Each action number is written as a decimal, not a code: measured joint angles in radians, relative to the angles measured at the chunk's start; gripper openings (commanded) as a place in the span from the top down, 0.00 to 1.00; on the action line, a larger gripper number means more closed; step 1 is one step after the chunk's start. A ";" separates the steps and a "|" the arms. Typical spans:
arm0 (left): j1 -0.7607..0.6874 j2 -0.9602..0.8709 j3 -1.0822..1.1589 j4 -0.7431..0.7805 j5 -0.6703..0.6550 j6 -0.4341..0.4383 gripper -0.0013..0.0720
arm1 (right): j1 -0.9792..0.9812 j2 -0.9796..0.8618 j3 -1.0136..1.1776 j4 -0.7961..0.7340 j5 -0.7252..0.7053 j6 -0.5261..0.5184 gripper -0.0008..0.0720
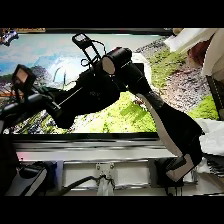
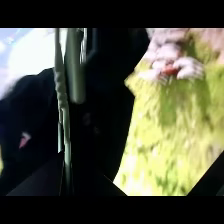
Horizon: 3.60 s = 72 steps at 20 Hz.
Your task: Fold the clothes and pants, and hang the long-sleeved shirts on hangers.
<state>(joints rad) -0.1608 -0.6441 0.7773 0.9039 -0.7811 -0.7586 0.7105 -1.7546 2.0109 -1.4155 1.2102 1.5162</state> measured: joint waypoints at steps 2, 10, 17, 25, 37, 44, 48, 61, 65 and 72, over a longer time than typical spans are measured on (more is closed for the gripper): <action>0.049 -0.054 -0.051 -0.124 0.053 0.005 0.97 | 0.000 0.013 0.000 0.002 0.006 0.000 0.96; 0.274 -0.309 -0.212 -1.100 -0.240 0.454 0.97 | 0.000 0.111 0.000 -0.002 0.048 -0.011 0.96; 0.256 -0.689 -0.170 -1.474 -0.750 0.608 0.97 | 0.001 0.186 0.000 0.016 0.099 -0.018 0.96; 0.119 -0.928 0.079 -1.513 -0.925 0.656 0.97 | 0.051 0.241 0.000 0.052 0.232 -0.018 0.96; 0.040 -1.048 0.290 -1.395 -1.058 0.656 0.97 | 0.062 0.373 0.000 -0.066 0.283 -0.070 0.43; -0.030 -1.049 0.294 -1.382 -1.067 0.631 0.97 | -0.052 0.500 -0.039 -0.277 0.215 -0.473 0.08; -0.051 -1.049 0.294 -1.382 -1.069 0.631 0.97 | -0.172 0.512 -0.161 -0.100 0.224 -0.552 0.07; -0.057 -1.049 0.294 -1.390 -1.069 0.628 0.97 | -0.233 0.534 -0.307 0.066 0.165 -0.601 0.09; -0.057 -1.049 0.295 -1.394 -1.071 0.630 0.97 | -0.270 0.547 -0.278 0.022 0.110 -0.567 0.11; -0.057 -1.052 0.295 -1.383 -1.071 0.629 0.97 | -0.322 0.588 -0.263 0.197 0.130 -0.530 0.11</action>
<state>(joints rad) -0.2180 -1.6958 1.0721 -0.4793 -1.8523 -0.1299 0.3885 -1.1667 1.7477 -1.2182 1.3407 0.9859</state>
